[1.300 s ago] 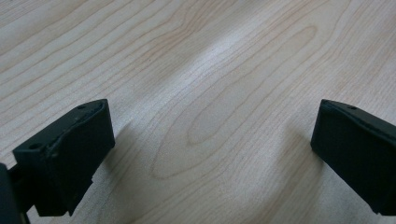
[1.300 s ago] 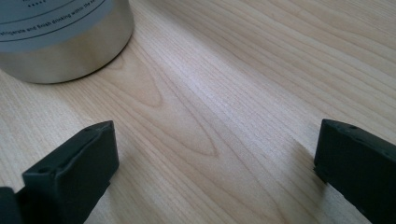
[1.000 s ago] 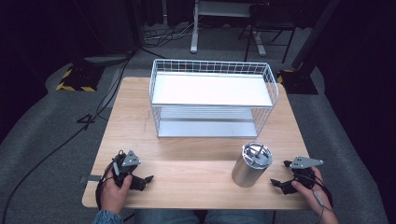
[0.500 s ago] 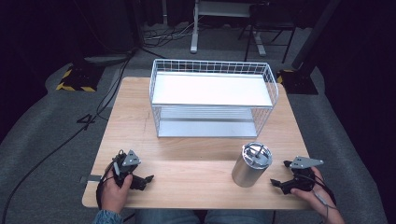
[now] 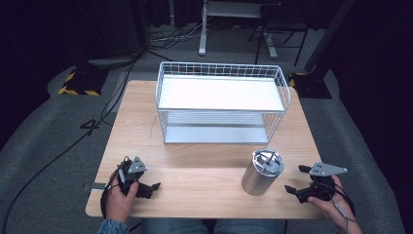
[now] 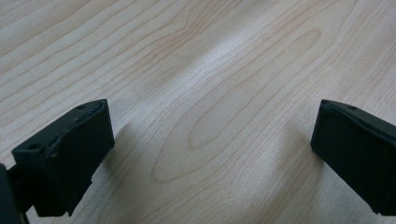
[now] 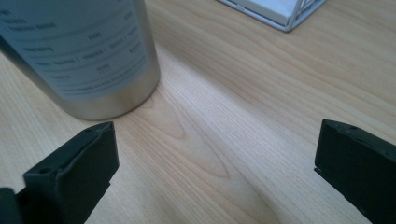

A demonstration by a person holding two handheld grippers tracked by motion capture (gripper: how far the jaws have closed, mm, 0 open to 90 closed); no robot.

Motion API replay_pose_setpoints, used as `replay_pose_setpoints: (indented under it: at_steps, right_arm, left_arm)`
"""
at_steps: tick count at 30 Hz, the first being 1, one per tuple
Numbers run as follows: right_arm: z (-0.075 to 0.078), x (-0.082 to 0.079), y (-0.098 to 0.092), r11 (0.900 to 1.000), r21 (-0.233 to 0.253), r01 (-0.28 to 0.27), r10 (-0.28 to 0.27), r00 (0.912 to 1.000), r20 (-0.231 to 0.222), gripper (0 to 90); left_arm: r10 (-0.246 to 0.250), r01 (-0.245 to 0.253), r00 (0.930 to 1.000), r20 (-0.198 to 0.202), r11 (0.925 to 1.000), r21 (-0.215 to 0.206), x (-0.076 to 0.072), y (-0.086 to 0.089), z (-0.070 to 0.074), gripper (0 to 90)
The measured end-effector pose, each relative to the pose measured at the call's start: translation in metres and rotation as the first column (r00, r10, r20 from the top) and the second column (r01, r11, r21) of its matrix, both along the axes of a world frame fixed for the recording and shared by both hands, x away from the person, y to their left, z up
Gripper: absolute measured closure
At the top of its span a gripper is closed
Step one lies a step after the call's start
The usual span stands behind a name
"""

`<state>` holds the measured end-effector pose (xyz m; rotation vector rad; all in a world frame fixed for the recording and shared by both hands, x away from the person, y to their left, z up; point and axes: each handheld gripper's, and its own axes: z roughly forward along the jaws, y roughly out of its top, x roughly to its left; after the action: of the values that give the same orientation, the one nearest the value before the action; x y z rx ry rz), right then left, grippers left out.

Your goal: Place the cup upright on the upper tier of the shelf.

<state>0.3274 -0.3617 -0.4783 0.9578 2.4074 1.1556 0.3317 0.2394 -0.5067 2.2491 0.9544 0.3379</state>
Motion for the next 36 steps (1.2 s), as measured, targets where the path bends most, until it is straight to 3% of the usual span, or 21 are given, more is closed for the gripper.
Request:
replay_pose_setpoints:
  at_steps: [12,15,21,27,36]
  right_arm:
    - [0.024,-0.013,0.004,0.998,0.06,0.002,-0.004,0.9991,0.042,0.2]
    - [0.031,-0.018,0.007,0.995,0.098,-0.025,0.019,0.9984,0.054,0.2]
    - [0.043,-0.024,0.014,0.979,0.182,-0.091,0.078,0.9941,0.075,0.2]
    - [0.052,-0.028,0.024,0.974,0.188,-0.124,0.104,0.9878,0.116,0.2]
    - [0.054,-0.028,0.037,0.966,0.213,-0.15,0.121,0.9826,0.141,0.2]
  left_arm:
    - [0.0,0.0,1.0,0.0,1.0,0.0,0.0,0.0,0.0,0.0]
    - [0.0,0.0,1.0,0.0,1.0,0.0,0.0,0.0,0.0,0.0]
    - [0.0,0.0,1.0,0.0,1.0,0.0,0.0,0.0,0.0,0.0]
    - [0.0,0.0,1.0,0.0,1.0,0.0,0.0,0.0,0.0,0.0]
    - [0.0,0.0,1.0,0.0,1.0,0.0,0.0,0.0,0.0,0.0]
